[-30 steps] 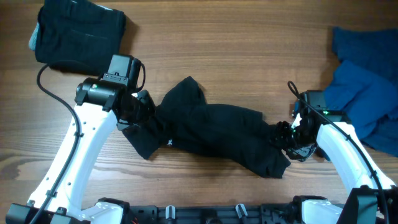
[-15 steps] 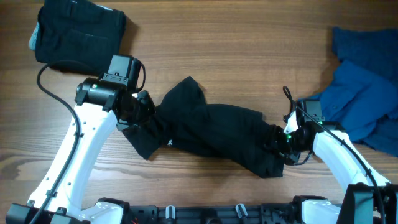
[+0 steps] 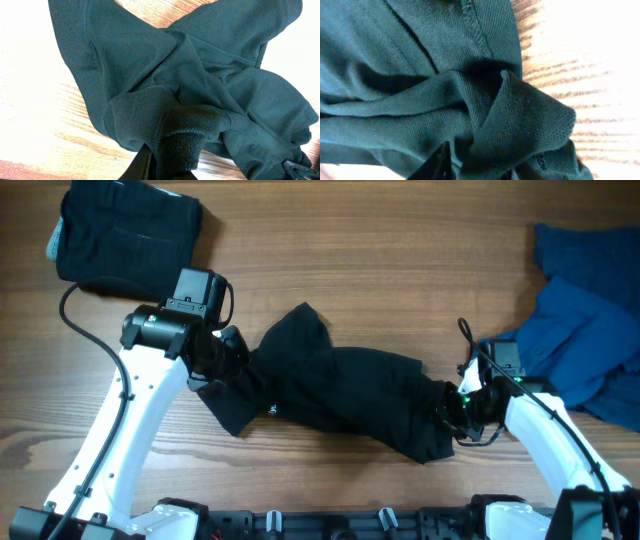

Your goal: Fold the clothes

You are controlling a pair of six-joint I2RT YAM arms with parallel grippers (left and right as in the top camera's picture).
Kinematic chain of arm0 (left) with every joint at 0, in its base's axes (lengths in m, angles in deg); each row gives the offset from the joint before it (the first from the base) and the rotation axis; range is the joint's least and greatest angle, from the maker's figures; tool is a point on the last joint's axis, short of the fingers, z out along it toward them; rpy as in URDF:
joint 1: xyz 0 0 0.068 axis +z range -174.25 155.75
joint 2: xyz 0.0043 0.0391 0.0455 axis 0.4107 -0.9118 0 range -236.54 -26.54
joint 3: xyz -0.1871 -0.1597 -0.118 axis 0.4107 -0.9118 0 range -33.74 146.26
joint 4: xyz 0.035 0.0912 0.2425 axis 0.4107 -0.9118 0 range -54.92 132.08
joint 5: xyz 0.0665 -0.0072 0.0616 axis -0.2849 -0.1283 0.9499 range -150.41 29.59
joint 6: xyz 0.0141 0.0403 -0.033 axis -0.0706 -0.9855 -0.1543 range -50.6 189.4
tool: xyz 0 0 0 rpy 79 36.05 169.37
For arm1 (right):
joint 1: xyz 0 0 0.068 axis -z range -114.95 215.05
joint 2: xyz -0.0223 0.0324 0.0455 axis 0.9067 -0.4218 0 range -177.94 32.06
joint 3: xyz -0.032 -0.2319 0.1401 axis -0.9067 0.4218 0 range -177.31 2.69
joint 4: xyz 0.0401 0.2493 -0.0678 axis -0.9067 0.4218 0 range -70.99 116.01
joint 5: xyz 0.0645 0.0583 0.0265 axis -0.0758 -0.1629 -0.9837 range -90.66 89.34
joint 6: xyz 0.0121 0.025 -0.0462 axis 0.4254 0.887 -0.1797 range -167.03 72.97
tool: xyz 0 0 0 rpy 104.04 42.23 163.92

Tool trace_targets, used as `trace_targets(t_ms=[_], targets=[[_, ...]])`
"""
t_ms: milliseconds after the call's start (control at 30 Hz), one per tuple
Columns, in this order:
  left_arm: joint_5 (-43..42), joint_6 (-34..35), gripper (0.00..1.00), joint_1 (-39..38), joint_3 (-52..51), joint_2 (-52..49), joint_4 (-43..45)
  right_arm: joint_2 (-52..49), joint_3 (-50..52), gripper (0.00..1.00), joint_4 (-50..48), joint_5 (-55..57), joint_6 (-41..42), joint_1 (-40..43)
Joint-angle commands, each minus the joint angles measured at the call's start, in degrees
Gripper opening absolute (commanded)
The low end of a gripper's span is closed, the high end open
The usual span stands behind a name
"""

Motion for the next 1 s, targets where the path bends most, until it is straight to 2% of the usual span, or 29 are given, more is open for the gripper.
trace_targets(t_ms=[0, 567, 700, 967], targets=[[-0.48, -0.94, 0.09, 0.31, -0.26, 0.83, -0.22, 3.06, -1.60, 0.26, 0.90, 0.42, 1.09, 0.24], [-0.48, -2.25, 0.09, 0.31, -0.26, 0.83, -0.63, 10.60, -1.62, 0.22, 6.75, 2.78, 3.65, 0.24], [-0.48, -2.25, 0.09, 0.31, -0.26, 0.83, -0.61, 11.15, -1.62, 0.04, 6.73, 3.63, 3.67, 0.24], [0.57, -2.43, 0.04, 0.33, -0.26, 0.85, -0.55, 12.96, -3.91, 0.04, 10.01, 9.86, 5.18, 0.24]])
